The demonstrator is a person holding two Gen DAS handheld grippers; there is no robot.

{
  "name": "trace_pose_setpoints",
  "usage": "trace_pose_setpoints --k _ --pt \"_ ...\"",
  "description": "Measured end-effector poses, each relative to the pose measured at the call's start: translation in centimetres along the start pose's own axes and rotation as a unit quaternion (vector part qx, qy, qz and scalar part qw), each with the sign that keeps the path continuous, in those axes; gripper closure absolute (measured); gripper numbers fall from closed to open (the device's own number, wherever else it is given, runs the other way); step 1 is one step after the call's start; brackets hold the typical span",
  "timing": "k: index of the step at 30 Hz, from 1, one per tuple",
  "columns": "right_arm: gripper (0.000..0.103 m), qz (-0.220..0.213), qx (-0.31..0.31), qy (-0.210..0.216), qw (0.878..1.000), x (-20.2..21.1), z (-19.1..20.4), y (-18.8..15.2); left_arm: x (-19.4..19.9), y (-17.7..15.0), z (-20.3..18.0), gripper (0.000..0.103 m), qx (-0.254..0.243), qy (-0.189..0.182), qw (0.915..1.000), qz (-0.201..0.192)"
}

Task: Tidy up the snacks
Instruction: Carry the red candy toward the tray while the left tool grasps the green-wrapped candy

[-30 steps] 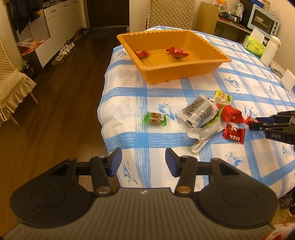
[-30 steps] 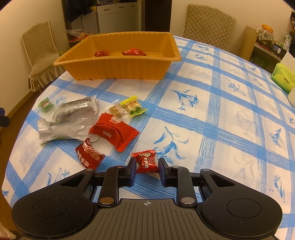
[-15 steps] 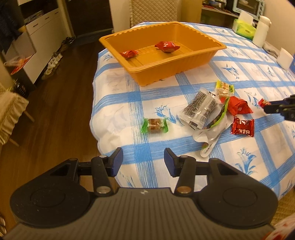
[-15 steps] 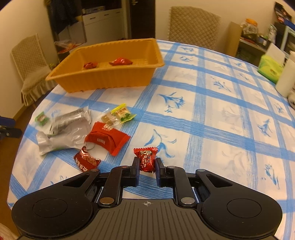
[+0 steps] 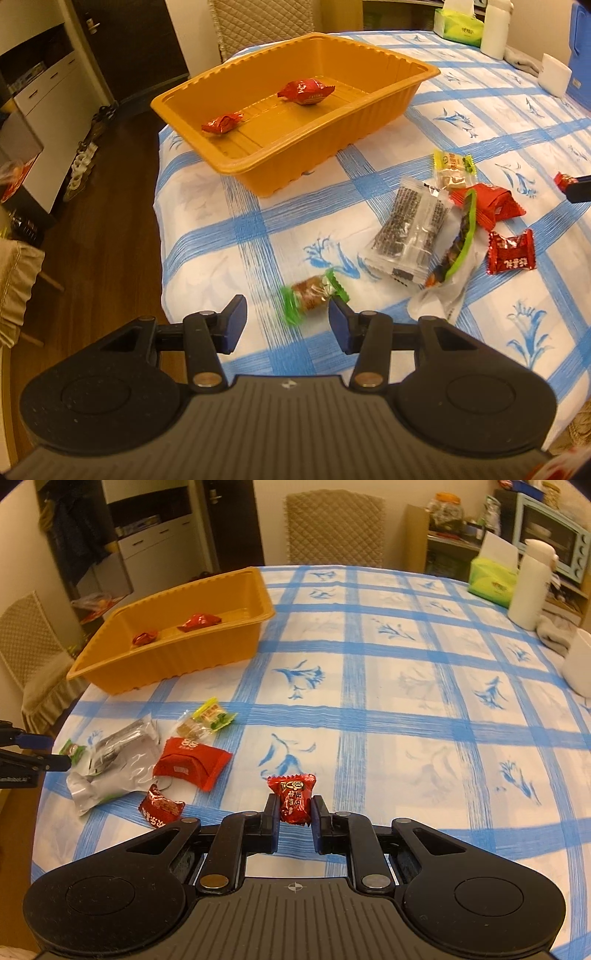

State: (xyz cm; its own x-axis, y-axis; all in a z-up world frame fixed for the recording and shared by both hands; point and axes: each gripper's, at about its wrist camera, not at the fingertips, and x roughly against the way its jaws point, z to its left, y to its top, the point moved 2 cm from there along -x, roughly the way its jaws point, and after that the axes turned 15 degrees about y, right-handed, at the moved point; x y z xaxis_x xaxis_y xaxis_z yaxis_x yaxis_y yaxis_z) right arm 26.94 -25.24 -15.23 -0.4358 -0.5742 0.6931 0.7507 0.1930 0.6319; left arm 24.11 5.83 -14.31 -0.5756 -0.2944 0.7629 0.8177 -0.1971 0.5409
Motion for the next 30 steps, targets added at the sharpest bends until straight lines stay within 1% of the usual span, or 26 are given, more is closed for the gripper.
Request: trace_pose_setpoints --k 7,10,12,15,17,23,30 --pt "0.086 -0.007 -0.022 -0.009 1.000 0.5 -0.2 -0.3 -1.0 0.7 -0.3 0.057 -0.017 -0.013 0.9998 -0.002" --pt "0.086 -0.009 -0.027 -0.012 1.000 0.5 -0.1 -0.4 -1.1 0.9 -0.3 0.064 -0.018 -0.022 0.9996 -0.003" --pt "0.086 -0.011 -0.030 -0.014 0.999 0.6 0.0 -0.5 -1.1 1.0 -0.4 0.072 -0.018 -0.029 0.9994 -0.002" --pt "0.086 -0.014 -0.031 -0.015 0.999 0.8 0.1 -0.4 -1.2 1.1 -0.5 0.080 -0.017 -0.041 0.9990 0.000" --pt "0.086 -0.016 -0.031 -0.015 0.999 0.9 0.2 -0.4 -1.2 1.2 -0.6 0.084 -0.017 -0.046 0.9988 0.000" --pt "0.086 -0.021 -0.027 -0.013 0.999 1.1 0.5 0.1 -0.8 1.1 -0.6 0.085 -0.004 -0.054 0.9985 0.003" --pt "0.086 -0.030 -0.015 0.006 0.999 1.1 1.2 1.3 1.3 1.7 0.6 0.085 0.037 -0.069 0.9969 -0.006"
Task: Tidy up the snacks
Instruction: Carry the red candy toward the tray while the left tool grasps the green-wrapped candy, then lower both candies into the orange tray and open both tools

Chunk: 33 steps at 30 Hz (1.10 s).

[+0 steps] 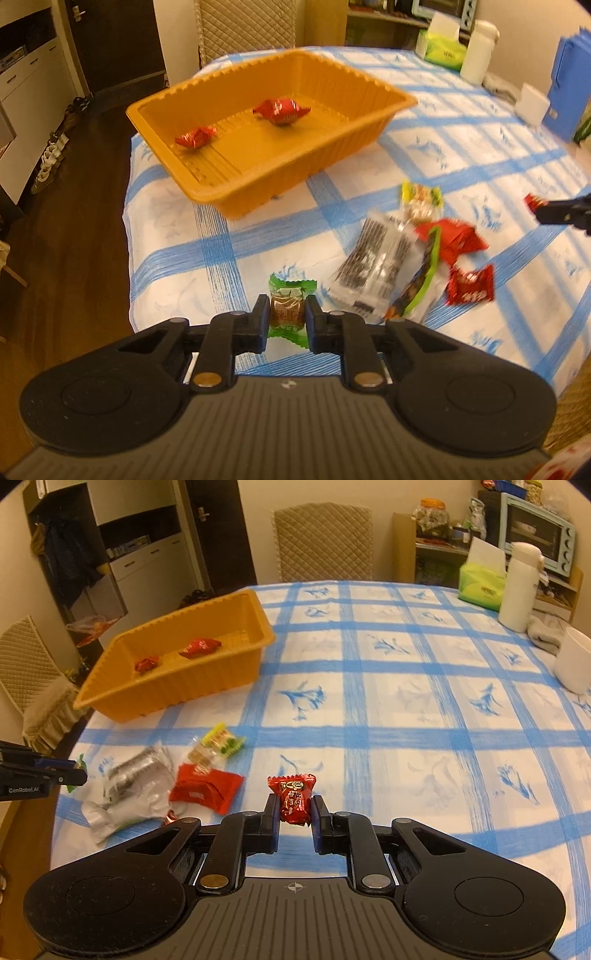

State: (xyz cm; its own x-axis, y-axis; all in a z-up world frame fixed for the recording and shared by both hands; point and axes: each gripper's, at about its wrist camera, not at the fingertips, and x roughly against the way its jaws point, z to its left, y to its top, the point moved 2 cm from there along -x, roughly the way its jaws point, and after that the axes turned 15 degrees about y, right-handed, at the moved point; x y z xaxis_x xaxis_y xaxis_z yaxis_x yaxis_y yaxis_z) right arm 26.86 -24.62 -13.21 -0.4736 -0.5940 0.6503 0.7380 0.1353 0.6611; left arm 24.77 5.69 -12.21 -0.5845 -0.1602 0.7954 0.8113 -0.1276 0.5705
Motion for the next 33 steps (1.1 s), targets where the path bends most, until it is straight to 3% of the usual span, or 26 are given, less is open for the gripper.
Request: trace_pose_setpoints --k 13,24,33 --pt "0.086 -0.023 0.057 0.074 0.995 -2.6 3.2 6.2 4.1 5.2 1.9 0.085 0.048 0.009 0.9975 -0.051" --pt "0.086 -0.031 0.102 0.112 0.988 -7.2 6.0 12.4 2.4 10.3 3.0 0.085 0.067 0.024 0.9956 -0.061" --pt "0.086 -0.026 0.102 0.119 0.987 -10.9 6.7 15.0 -0.1 12.6 3.2 0.085 0.074 0.022 0.9959 -0.047"
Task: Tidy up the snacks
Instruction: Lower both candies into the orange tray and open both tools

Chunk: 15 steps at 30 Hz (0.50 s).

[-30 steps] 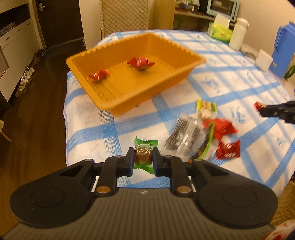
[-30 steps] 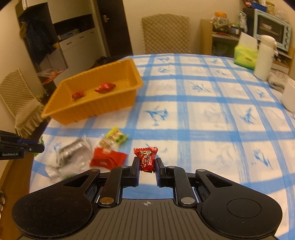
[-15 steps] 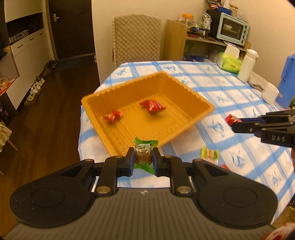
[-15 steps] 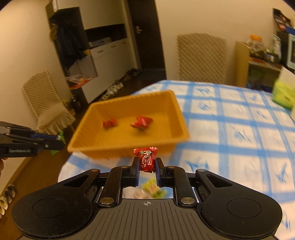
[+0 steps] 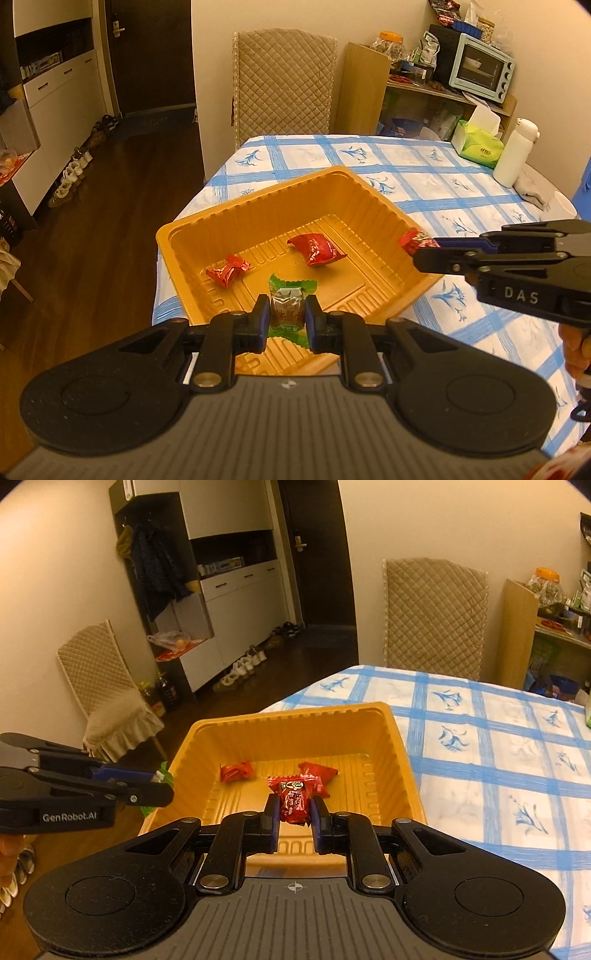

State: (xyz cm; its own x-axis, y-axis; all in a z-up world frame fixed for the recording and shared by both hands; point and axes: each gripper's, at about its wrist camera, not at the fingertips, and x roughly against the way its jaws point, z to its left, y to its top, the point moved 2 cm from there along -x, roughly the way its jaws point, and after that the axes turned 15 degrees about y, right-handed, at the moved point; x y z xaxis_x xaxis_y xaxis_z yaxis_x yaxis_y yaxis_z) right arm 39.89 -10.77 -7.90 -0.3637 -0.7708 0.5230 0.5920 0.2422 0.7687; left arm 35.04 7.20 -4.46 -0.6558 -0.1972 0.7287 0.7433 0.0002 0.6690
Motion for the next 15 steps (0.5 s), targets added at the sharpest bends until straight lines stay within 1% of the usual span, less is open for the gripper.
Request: trace_pose_setpoints --k 9,15 --pt "0.086 0.024 -0.018 -0.010 1.000 -3.2 -2.0 0.7 -3.7 0.9 -0.8 0.085 0.004 -0.003 0.9996 0.029" --pt "0.086 0.036 -0.029 -0.022 0.999 -4.2 -3.3 0.5 -5.7 1.2 -1.2 0.085 0.004 -0.005 0.9990 0.045"
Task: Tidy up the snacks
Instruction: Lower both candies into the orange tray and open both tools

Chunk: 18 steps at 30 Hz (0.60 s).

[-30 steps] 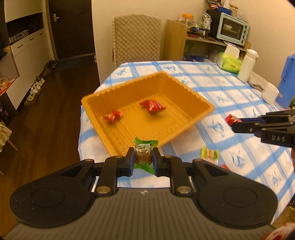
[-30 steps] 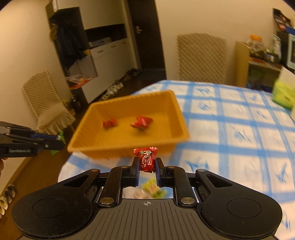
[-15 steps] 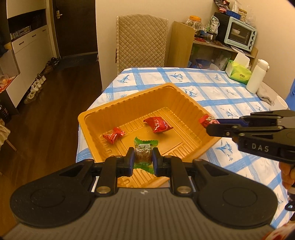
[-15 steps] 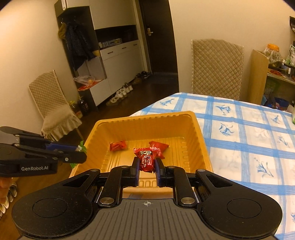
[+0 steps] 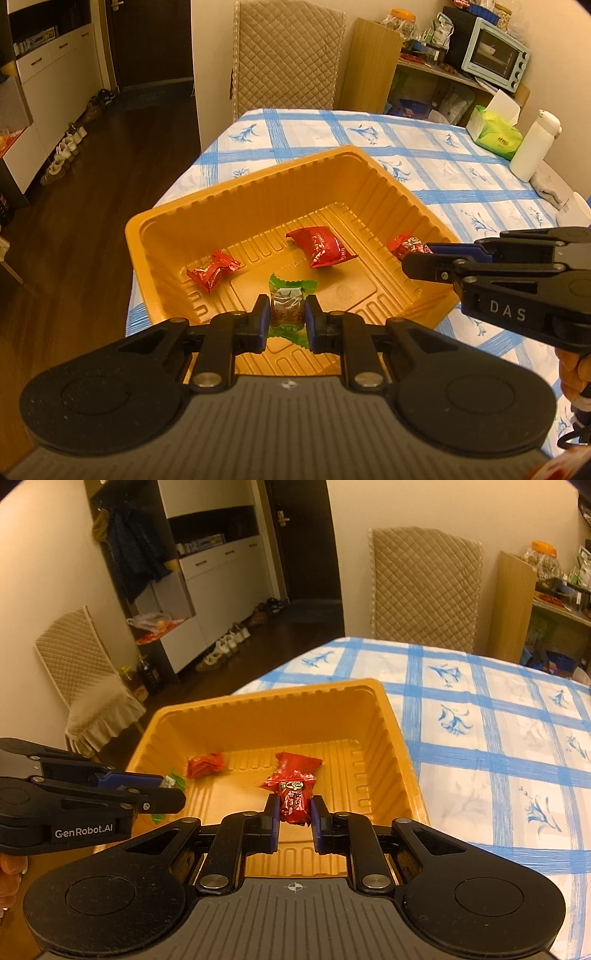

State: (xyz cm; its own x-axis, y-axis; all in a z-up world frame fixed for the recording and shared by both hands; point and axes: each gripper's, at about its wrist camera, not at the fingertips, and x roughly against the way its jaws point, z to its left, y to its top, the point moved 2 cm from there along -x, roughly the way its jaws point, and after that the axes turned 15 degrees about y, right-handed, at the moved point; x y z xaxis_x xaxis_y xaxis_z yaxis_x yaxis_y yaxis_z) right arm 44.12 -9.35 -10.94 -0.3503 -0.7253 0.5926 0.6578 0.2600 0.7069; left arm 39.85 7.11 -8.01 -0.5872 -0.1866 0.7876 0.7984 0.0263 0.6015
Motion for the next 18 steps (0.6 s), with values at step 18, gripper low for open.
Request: trace_pose_setpoints --k 18 --pt "0.086 0.005 -0.021 -0.014 1.000 -0.5 -1.7 0.3 -2.7 0.7 -0.4 0.070 -0.003 0.003 0.9998 0.020"
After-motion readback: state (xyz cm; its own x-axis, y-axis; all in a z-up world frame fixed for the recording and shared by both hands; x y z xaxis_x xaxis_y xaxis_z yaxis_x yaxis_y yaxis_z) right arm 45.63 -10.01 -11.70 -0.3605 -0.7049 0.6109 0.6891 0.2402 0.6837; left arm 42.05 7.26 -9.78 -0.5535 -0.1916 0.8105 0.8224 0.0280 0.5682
